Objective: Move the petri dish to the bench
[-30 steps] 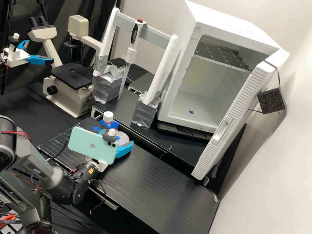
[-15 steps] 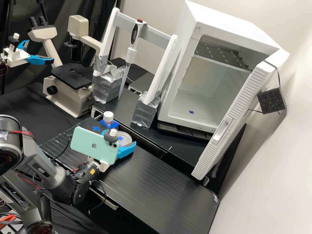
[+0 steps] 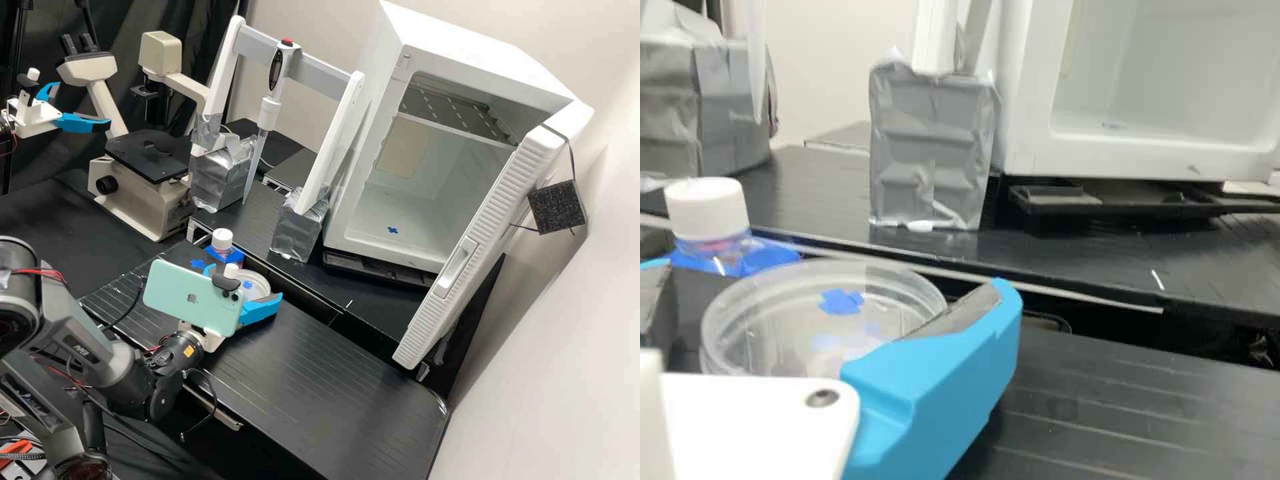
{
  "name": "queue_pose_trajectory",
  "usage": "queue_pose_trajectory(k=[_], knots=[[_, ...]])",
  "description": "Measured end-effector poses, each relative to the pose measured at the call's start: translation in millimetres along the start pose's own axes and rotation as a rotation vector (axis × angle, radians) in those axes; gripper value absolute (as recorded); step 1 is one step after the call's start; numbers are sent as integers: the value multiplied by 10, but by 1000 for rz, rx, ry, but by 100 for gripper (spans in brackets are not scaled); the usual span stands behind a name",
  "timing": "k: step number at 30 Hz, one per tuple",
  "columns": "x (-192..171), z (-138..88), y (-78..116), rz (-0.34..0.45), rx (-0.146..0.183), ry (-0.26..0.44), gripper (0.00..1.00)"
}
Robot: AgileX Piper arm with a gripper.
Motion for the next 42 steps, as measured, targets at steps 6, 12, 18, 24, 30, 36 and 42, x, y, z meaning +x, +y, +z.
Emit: queue_pose_trajectory(k=[6,12,18,24,30,36,42], knots=[[-150,-173,120,74,14,44,100],[-269,-506,155,156,-90,188,100],[-611,-921,148,278,37,361,100],[-598,-971,89,197,92,426,100],[-526,-969,55,149,136,431,100],[-403,-927,48,172,174,374,100],[-185,-905,44,304,199,355,100]])
